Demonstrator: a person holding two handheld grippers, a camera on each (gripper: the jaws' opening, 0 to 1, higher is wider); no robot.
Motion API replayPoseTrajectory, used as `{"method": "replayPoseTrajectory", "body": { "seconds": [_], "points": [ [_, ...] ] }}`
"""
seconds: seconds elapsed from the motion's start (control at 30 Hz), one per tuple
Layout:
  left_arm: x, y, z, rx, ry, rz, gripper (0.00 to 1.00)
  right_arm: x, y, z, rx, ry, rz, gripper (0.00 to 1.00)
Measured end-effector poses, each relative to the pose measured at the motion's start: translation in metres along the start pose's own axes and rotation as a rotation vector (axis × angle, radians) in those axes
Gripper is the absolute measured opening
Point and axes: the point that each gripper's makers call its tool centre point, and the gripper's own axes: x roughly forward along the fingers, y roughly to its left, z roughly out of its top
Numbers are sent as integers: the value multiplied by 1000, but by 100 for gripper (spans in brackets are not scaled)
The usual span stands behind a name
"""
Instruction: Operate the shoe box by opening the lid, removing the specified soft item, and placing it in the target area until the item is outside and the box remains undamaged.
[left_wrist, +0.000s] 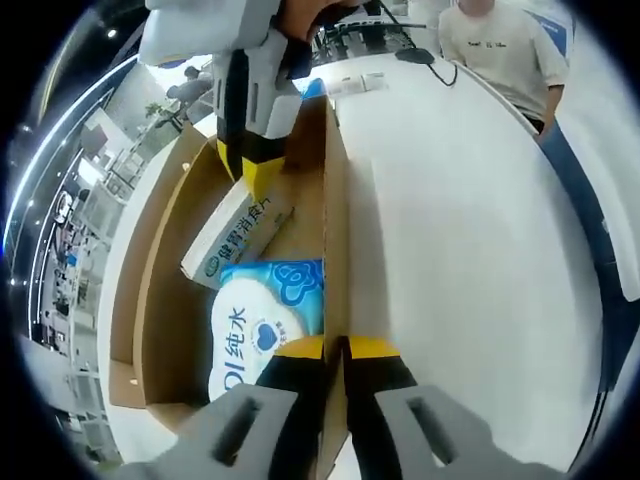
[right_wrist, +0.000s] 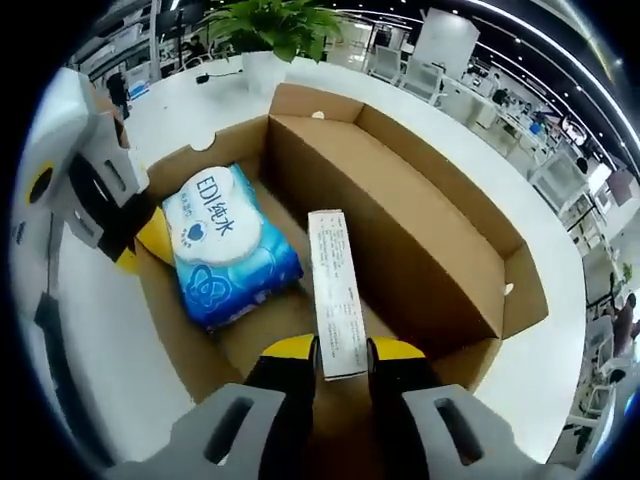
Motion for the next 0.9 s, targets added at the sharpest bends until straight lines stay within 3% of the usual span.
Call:
{"method": "replayPoseTrajectory", "body": {
  "seconds": [0.9],
  "points": [
    [0,0,0,5,-1,5,5,-9,8,-15,54,10,-6,18]
  ]
}}
